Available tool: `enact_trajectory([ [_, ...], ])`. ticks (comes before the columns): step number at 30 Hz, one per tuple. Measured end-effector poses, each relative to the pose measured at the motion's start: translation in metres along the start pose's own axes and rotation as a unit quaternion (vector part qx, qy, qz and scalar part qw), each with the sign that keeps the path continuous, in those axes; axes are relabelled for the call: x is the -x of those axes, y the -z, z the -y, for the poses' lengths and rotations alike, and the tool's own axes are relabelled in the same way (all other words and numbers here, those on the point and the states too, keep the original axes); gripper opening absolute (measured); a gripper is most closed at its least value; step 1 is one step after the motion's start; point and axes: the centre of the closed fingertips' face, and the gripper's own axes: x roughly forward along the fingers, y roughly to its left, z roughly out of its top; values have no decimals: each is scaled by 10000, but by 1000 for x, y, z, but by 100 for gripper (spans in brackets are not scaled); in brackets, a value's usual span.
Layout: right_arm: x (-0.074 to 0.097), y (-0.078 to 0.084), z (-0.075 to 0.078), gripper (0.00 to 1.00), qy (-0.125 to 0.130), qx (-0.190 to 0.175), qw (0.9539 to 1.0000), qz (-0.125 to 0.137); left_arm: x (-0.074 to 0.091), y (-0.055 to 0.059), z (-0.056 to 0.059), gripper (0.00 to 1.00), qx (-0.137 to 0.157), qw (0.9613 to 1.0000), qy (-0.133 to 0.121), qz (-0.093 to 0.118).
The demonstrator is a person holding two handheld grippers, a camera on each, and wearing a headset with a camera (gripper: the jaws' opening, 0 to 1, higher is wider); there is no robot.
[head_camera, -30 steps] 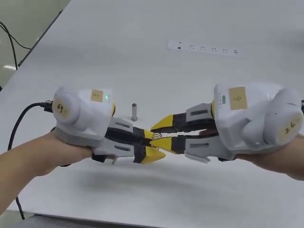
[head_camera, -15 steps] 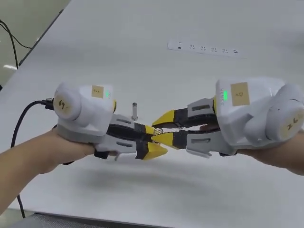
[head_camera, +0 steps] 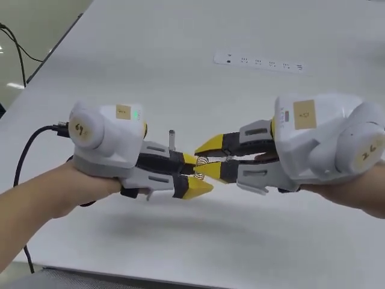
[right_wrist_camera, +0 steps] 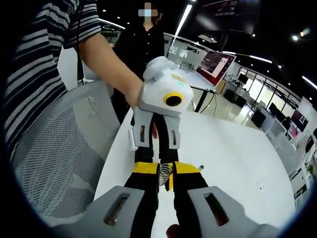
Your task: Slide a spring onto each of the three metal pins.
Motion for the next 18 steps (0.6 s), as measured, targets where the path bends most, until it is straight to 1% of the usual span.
enact_trajectory([
  [9, 0, 0, 2, 7, 10, 31, 10000, 0, 0, -2, -4, 16, 47, 9999, -98, 33],
  [14, 0, 0, 2, 7, 6, 23, 10000, -12, 1, 0, -7, 19, 102, 9998, -153, 29],
  [18, -1, 2, 5, 7, 43, -7, 10000, -21, 5, 2, -10, 24, 139, 9996, -234, 26],
])
